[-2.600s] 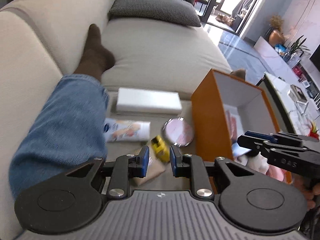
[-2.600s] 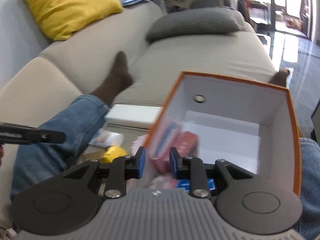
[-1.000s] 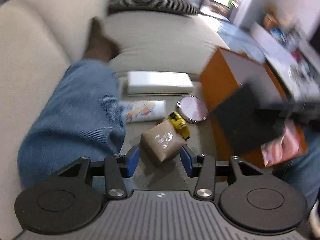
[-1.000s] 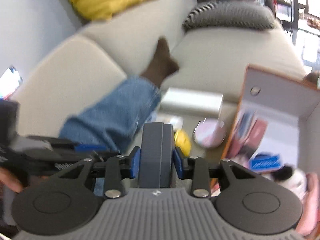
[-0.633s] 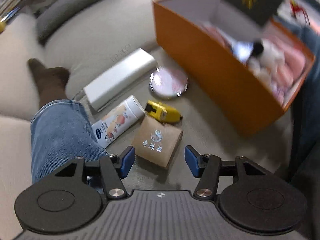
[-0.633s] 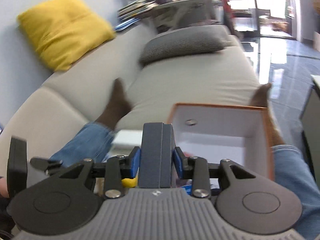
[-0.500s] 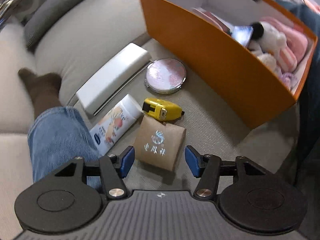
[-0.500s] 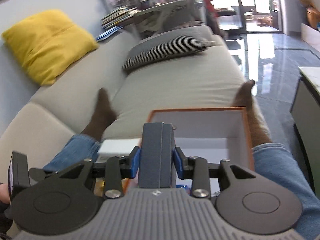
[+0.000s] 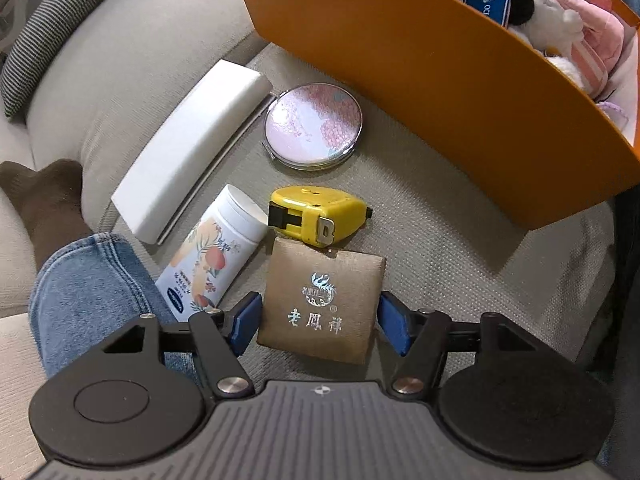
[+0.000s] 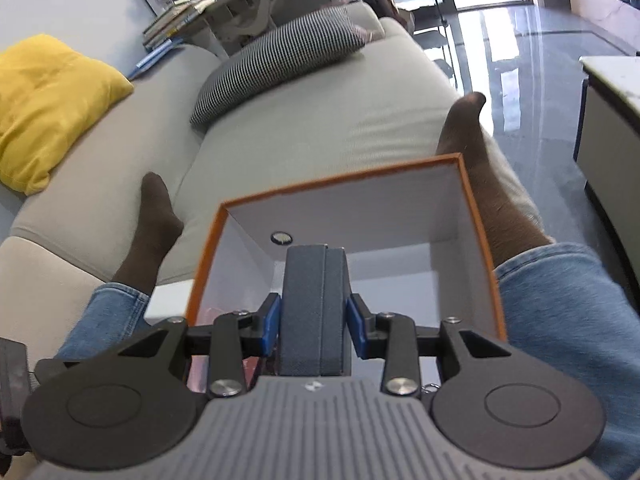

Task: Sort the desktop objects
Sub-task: 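Grasp the black box with the right gripper while the left grasps the brown gift box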

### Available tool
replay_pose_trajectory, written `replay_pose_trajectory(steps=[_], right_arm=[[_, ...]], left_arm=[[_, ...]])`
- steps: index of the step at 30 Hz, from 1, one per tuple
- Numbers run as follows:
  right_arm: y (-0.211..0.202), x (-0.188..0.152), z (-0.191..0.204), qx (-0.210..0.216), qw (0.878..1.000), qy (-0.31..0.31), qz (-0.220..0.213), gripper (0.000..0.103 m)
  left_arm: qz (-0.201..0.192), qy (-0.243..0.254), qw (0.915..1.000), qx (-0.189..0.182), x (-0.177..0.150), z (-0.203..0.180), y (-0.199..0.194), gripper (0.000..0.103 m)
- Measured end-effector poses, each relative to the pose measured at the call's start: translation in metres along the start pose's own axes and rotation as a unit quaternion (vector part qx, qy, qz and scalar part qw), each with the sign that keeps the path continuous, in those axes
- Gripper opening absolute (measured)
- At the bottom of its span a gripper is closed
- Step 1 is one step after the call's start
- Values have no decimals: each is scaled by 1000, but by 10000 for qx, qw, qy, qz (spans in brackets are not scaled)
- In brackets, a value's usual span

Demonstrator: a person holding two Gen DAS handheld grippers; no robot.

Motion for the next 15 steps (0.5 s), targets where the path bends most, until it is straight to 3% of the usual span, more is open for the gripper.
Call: replay_pose_trajectory(steps=[9,15], right_arm=[[42,-12,4,167,9982,146,554,38],[53,-11,12,7,9975,74,707,38]], left_arm=[[2,-221,9997,-68,1,3,4,74],[-57,-427,9991,-13,1,3,3,75]])
Point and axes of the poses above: each gripper's, at about its wrist camera, not at the fingertips, and y roughly the way its jaws point, z to its left, x to its top, the point moved 5 cm from there along y, roughly the way its jaws point, and after that the axes turned 3 degrees about z, right-handed, at the moved point
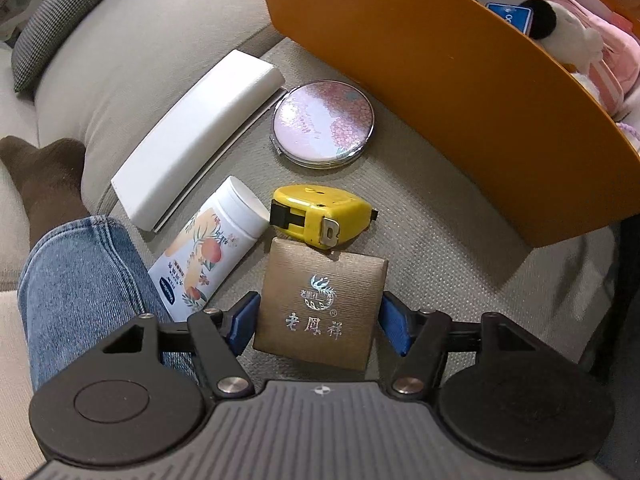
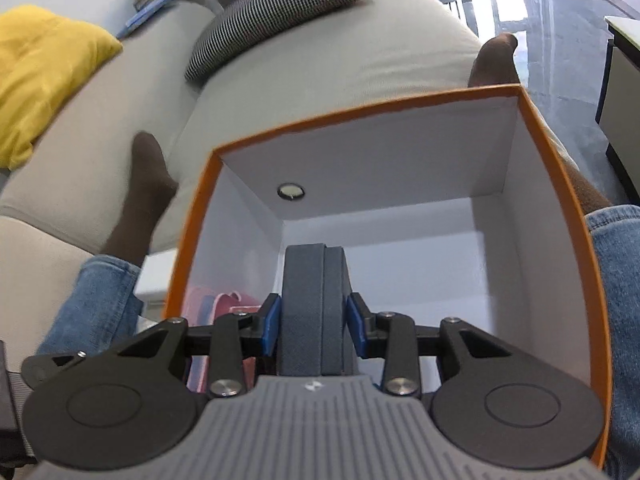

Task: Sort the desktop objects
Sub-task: 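Lift and carry the black box and brown gift box over the orange box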

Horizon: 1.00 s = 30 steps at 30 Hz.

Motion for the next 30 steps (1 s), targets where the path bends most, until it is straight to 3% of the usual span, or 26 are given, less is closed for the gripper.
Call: replay_pose_trajectory(steps=[3,11,23,26,30], right_arm=[[9,-3,-1,-117,9997,-44,224,38],[7,-6,7,-376,9985,-314,244,38],[-10,-1,3,-21,10000,-79,40,40],[-9,-2,4,78,9999,-26,148,23],[-7,-3,2,53,9999,-5,148,21]], left_arm=[[-40,-83,10000,25,-1,0,-1,75],[-133,-431,9990,34,-4,0,-6,73],[-362,-800,9961,1,-17,-8,-26,72],[-435,-953,9945,-43,-20,-8,-32,72],[-588,-1134,9918,0,-22,-8,-45,72]])
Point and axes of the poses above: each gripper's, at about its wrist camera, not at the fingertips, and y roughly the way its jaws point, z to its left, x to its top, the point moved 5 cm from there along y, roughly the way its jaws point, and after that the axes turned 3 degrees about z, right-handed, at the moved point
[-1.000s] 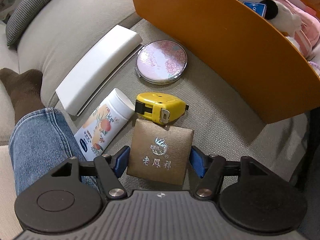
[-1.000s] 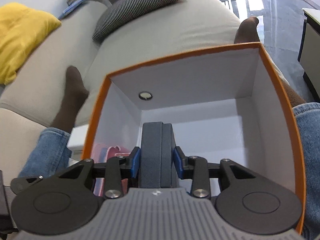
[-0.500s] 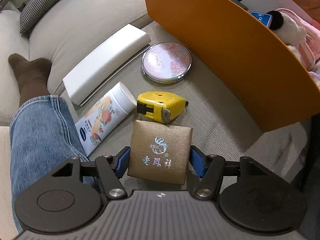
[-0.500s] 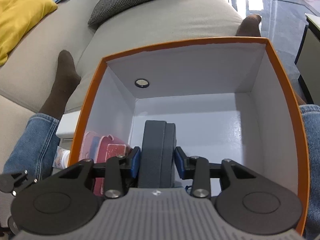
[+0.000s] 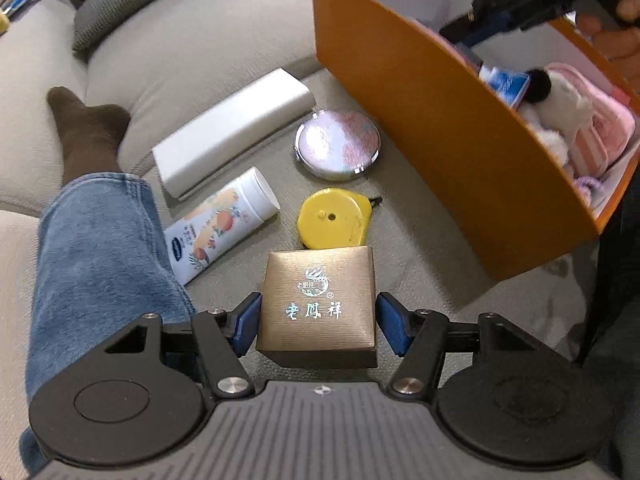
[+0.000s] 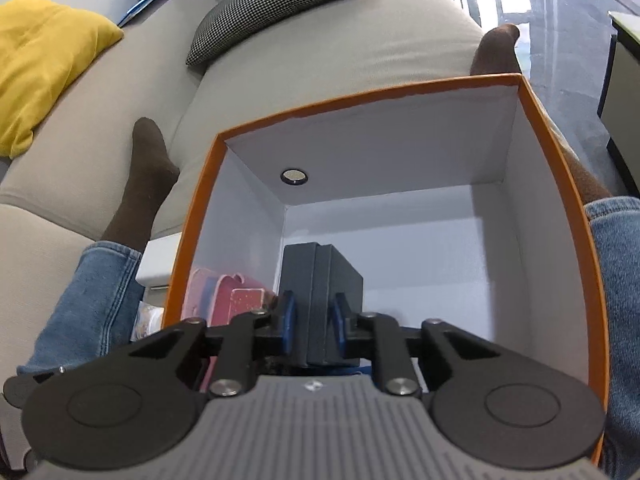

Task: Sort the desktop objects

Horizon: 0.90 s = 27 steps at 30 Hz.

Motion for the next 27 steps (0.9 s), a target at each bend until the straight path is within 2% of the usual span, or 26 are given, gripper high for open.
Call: replay_pose_trajectory(steps=[4,7,11,13,19,23,27], right_arm=[[-4,-2,-1,4,10000,-25,-35,24],[-11,-3,1,-201,9994,-197,-188,24],[-30,-6,7,-46,9991,-259,-329,31],[-44,-10,14,161,9986,-312,-386,36],[-72,-20,30,1200,9923,-209,-207,45],[-79,-23,31,1922,9813,78,-24,59],[-85,-21,20,2207,9746,374,-64,65]], left_arm=[[-298,-76,9995,10,6,-2,-25,72],[-596,3,9982,81,14,-9,-46,72],[-967,218,9950,95,27,-22,-71,72],[-1149,407,9925,102,36,-31,-82,72],[-1626,959,9820,33,66,-59,-109,72],[-1811,1265,9752,-96,83,-80,-115,72],[-1856,1491,9710,-224,95,-93,-107,71]])
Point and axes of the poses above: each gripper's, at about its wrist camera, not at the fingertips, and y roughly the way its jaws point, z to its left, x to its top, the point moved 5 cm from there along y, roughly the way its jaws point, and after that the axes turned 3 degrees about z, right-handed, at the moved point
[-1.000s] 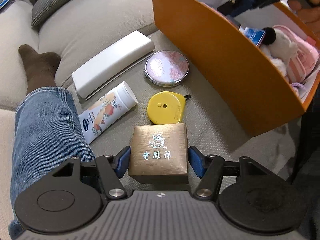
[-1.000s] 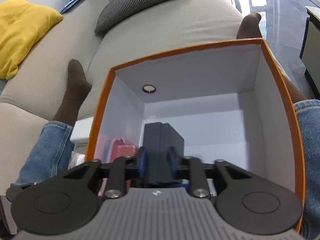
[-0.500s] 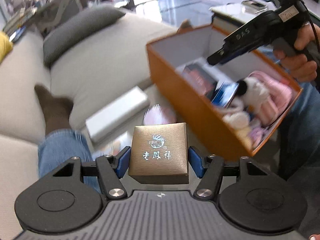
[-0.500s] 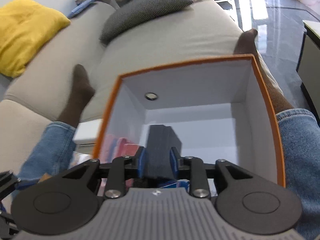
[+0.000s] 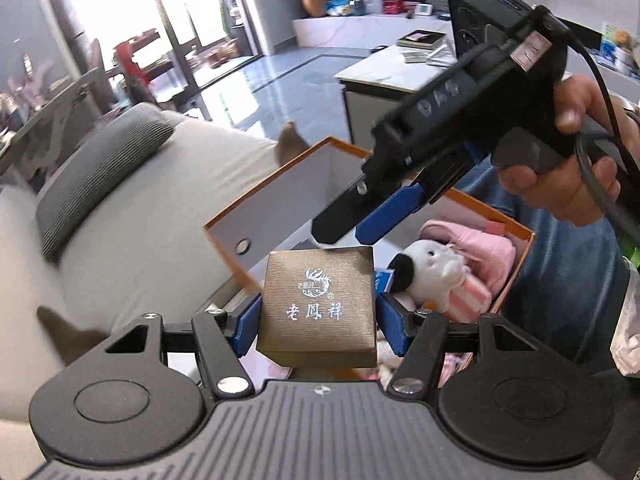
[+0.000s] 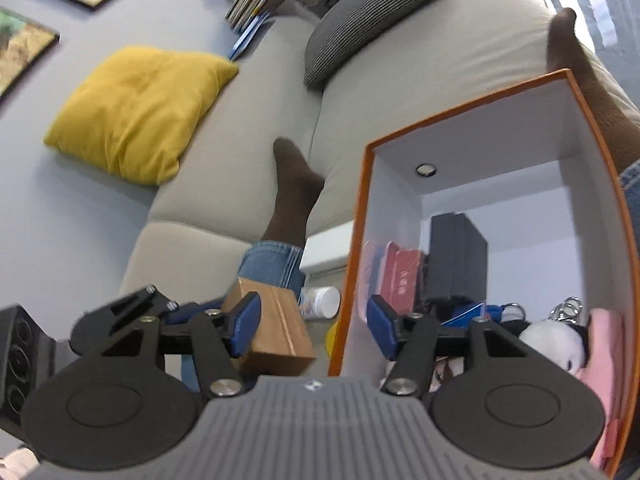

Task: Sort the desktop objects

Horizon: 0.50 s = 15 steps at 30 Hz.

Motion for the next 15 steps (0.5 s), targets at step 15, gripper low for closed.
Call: replay_pose_trajectory(steps=[15], right_arm=[[-12,3,-52,1181,9861,1167,91,57]], left_arm=[[-298,194,9980,-527,28,-9,29,72]])
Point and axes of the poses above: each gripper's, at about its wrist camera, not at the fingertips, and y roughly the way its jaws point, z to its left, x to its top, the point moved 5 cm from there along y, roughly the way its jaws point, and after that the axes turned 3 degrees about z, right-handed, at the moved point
